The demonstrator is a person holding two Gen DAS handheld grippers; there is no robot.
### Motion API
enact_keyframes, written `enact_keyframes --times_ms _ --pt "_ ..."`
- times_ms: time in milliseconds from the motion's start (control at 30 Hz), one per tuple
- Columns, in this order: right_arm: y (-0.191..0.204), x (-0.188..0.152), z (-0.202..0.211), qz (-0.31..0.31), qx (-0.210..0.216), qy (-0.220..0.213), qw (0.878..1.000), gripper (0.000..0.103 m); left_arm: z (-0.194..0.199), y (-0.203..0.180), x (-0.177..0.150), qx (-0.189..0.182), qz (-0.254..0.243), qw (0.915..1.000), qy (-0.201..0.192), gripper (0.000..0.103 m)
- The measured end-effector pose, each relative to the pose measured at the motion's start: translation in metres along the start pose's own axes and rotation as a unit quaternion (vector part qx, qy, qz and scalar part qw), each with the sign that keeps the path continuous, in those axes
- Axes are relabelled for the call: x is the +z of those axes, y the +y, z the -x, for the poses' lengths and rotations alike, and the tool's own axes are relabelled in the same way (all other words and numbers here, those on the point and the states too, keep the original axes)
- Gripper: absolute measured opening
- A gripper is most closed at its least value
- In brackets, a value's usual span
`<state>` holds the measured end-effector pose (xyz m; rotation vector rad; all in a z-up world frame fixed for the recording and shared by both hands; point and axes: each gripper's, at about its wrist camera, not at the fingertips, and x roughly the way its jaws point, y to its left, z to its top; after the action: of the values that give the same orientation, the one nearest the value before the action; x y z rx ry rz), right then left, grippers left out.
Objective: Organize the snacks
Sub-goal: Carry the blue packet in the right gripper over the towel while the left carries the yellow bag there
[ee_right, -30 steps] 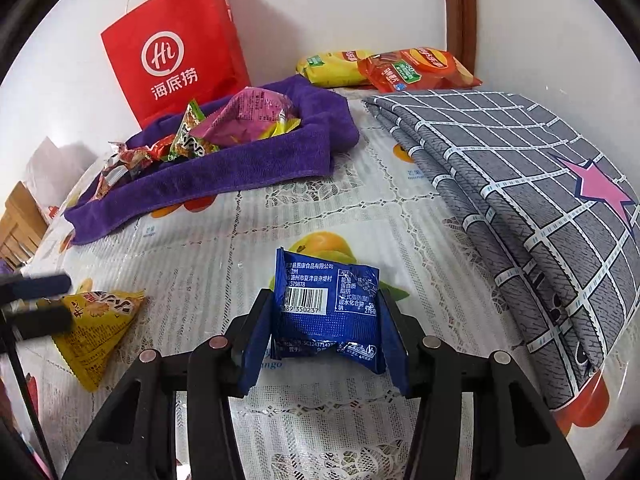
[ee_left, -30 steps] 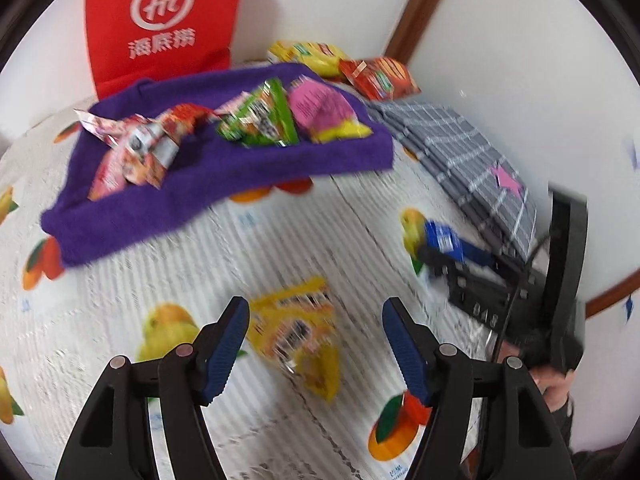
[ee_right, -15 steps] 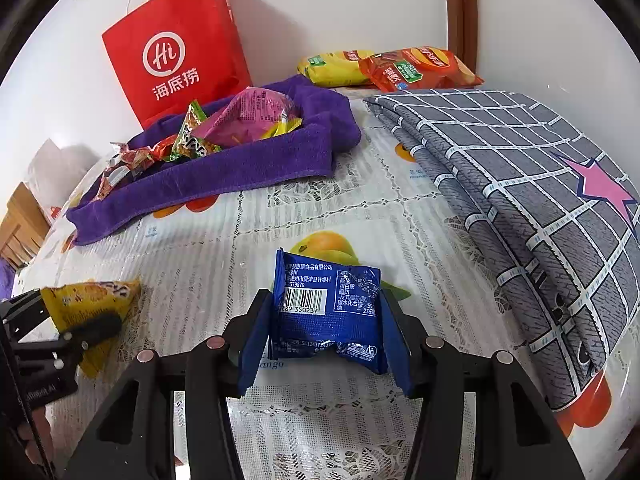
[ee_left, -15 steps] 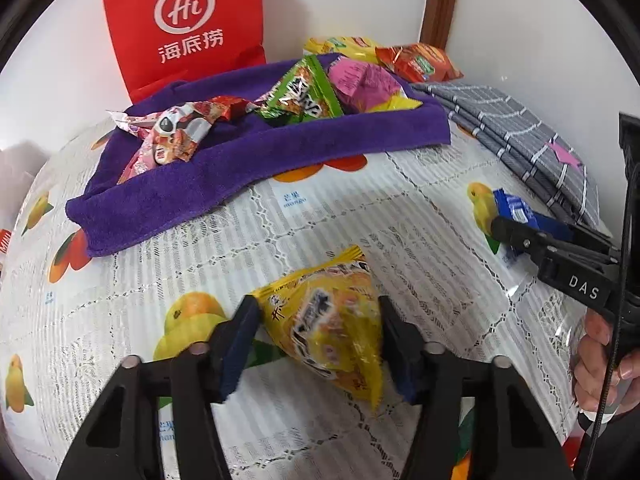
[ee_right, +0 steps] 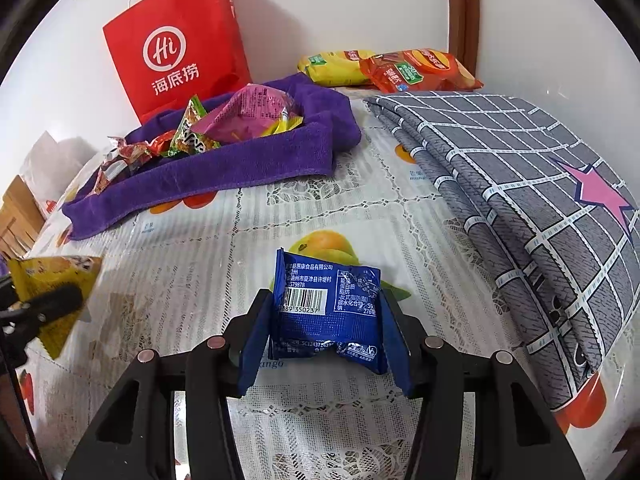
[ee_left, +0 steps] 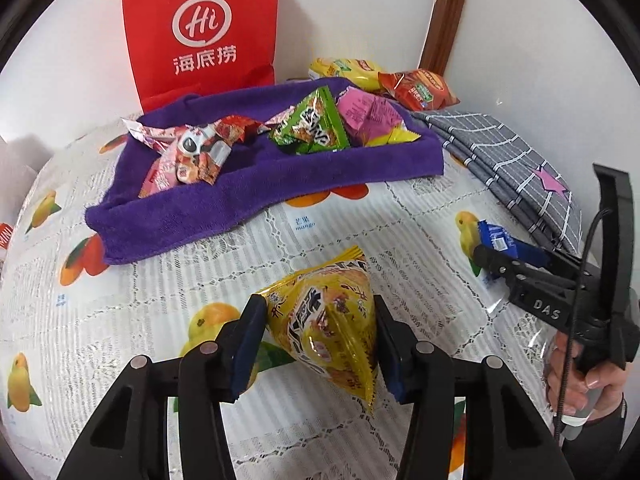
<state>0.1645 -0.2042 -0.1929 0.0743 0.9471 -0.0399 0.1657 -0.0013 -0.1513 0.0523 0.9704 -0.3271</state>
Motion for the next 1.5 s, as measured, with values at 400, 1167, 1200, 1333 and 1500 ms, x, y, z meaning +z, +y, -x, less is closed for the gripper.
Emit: enact_keyframes --times_ms 400,1167,1200,1333,1500 --pt "0.013 -0.005 0.009 0.034 0.01 -0.006 0.999 0.047 0.038 0.026 0.008 -0.001 0.029 0.9994 -0.018 0.049" --pt "0.064 0.142 0.094 0.046 0.062 -0.1 0.992 0.047 0.11 0.064 0.092 0.037 0.069 0.9925 -0.094 0.049" --pt "0.065 0.145 0.094 0.047 0.064 -0.1 0.992 0.047 0.111 0.065 0.095 0.038 0.069 0.9923 -0.095 0.049" --pt "0.069 0.161 0.089 0.047 0.066 -0.097 0.992 0.047 0.11 0.066 0.111 0.039 0.071 0.9916 -0.1 0.049" --pt "0.073 0.181 0.082 0.045 0.073 -0.095 0.992 0.047 0.104 0.069 0.13 0.039 0.074 0.9911 -0.103 0.049"
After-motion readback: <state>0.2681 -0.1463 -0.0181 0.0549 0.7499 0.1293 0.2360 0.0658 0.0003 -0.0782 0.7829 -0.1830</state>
